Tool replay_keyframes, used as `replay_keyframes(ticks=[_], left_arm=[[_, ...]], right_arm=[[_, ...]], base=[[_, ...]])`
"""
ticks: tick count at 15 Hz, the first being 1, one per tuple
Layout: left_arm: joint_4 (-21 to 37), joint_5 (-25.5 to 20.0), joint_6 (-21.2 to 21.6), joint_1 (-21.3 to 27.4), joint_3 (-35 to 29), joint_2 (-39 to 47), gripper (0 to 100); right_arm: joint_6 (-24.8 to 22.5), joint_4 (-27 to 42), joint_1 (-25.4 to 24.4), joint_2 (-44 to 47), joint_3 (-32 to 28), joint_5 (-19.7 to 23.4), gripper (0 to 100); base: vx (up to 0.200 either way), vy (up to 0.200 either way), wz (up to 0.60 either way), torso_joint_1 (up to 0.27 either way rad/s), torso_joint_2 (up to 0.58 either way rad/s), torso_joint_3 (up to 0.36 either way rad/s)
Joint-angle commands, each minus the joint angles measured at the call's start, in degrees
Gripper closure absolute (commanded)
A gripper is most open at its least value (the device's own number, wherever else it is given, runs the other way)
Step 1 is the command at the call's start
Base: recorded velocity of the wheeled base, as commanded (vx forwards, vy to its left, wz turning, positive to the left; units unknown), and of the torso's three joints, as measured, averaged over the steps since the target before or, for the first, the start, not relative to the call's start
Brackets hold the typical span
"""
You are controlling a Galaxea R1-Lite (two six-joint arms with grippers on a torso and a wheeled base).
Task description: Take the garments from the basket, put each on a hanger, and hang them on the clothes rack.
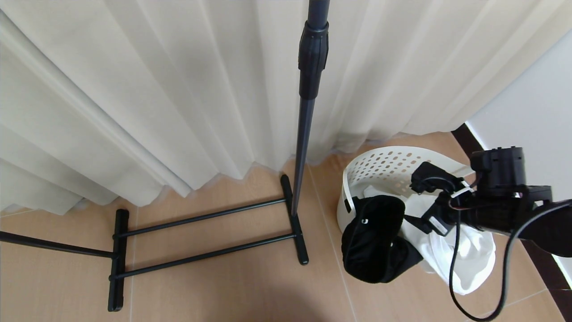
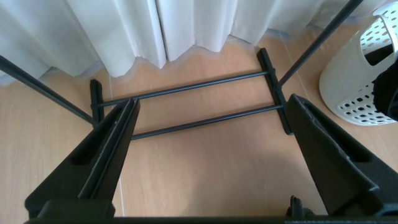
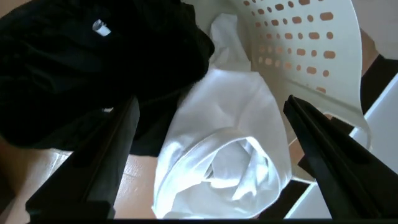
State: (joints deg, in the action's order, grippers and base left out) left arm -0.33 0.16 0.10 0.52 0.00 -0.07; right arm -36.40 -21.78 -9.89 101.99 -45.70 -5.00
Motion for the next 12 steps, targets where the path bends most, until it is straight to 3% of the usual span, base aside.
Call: replay_keyframes(ticks=[1, 12], left_arm=[[-0.02, 0.02, -0.01, 0.00, 0.00, 0.07, 0], [-0.02, 0.02, -0.01, 0.00, 0.00, 0.07, 0]], right_arm=[[-0.34, -1.24, -2.07, 8.40, -4.31, -1.77, 0], [-0.25, -2.12, -1.63, 18.51, -15.38, -2.91, 0]], base=[[0.000, 0.000, 0.00, 0.000, 0.00, 0.000], [0.000, 0.000, 0.00, 0.000, 0.00, 0.000]])
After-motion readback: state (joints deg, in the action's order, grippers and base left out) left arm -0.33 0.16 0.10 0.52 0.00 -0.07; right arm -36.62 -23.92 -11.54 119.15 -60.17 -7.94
